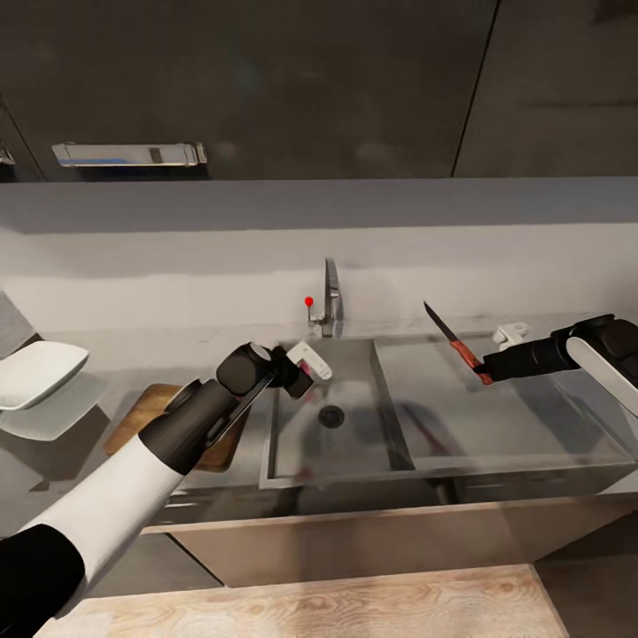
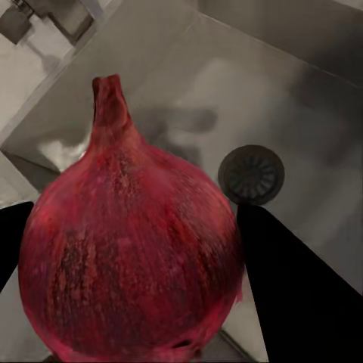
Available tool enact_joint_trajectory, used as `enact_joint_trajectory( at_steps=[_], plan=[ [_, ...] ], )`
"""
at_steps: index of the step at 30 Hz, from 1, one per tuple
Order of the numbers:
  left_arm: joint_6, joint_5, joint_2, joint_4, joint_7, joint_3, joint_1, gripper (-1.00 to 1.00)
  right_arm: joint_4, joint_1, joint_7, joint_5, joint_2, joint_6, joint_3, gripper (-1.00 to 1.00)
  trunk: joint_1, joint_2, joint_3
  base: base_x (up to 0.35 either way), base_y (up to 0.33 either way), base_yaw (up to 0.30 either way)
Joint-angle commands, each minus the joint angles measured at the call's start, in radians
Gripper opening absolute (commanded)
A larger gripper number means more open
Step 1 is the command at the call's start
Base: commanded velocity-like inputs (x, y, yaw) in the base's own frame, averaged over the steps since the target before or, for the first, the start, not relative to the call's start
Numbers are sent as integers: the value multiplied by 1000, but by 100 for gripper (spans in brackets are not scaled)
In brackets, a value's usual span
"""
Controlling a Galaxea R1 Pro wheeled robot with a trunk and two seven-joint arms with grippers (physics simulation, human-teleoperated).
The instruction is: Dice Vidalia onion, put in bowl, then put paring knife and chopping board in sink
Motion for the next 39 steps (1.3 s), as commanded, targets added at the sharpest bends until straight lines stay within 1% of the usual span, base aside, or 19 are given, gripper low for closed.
enact_joint_trajectory(
  at_steps=[1,7,8,9,11,14,15,17,18,19,21,23,26,29,31,33,34,35,39],
  plan=[
    [2,-10,1,7,-9,-2,-1,-100,0,-2,11,9,-1,1,2,-100,1,-2,-2,-9,7,0],
    [1,-7,0,31,-9,3,-1,-100,0,-2,11,10,-1,1,2,-100,1,-2,-2,-36,38,-10],
    [1,-7,0,32,-9,8,-1,-100,0,-2,11,9,-1,1,2,-100,1,-2,-2,-91,149,-31],
    [1,-6,-1,35,-9,22,-1,-100,0,-2,11,10,-1,1,2,-100,1,-2,-2,-97,188,-20],
    [0,-2,-1,38,-9,64,1,-100,0,-2,10,10,-1,1,2,-100,1,-2,-2,-100,215,-12],
    [0,19,-3,41,-9,188,10,-100,0,-2,9,10,-1,1,2,-100,1,-2,-2,-85,168,-4],
    [0,23,-4,40,-9,209,11,-100,0,-2,8,10,-1,1,2,-100,1,-2,-2,-50,88,-2],
    [0,32,-7,34,-9,297,14,-100,0,-2,8,10,-1,1,2,-100,1,-2,-2,-26,46,-1],
    [0,33,-8,32,-9,318,14,-100,0,-2,8,10,-1,1,2,-100,1,-2,-2,-16,29,-1],
    [1,35,-10,29,-9,354,15,-100,0,-2,8,10,-1,1,2,-100,1,-2,-2,-10,18,0],
    [2,37,-15,29,-8,393,15,-100,0,-2,7,10,-1,1,2,-100,1,-2,-2,-5,10,0],
    [10,38,-18,31,-8,412,15,-100,0,-2,7,10,-1,1,2,-100,1,-2,-1,-2,4,0],
    [21,38,-18,44,-8,423,16,-100,0,-2,7,10,-1,1,3,-100,1,-2,2,-1,2,0],
    [22,38,-18,81,-9,434,19,-100,0,-2,6,10,-1,1,3,-100,1,-2,6,0,0,0],
    [21,38,-20,125,-9,452,20,-100,0,-2,6,11,-1,1,3,-100,1,-2,9,0,0,0],
    [18,38,-22,162,-9,498,21,-100,0,-2,6,11,-1,1,2,-100,1,-2,12,0,0,0],
    [18,38,-23,168,-9,510,21,-100,0,-2,6,11,-1,1,2,-100,1,-2,13,0,0,0],
    [19,38,-24,189,-9,547,21,-100,0,-2,6,11,-1,1,2,-100,1,-2,15,0,0,0],
    [19,38,-24,232,-9,562,21,-100,0,-2,6,11,-1,1,2,-100,1,-2,19,0,0,0]
  ],
)
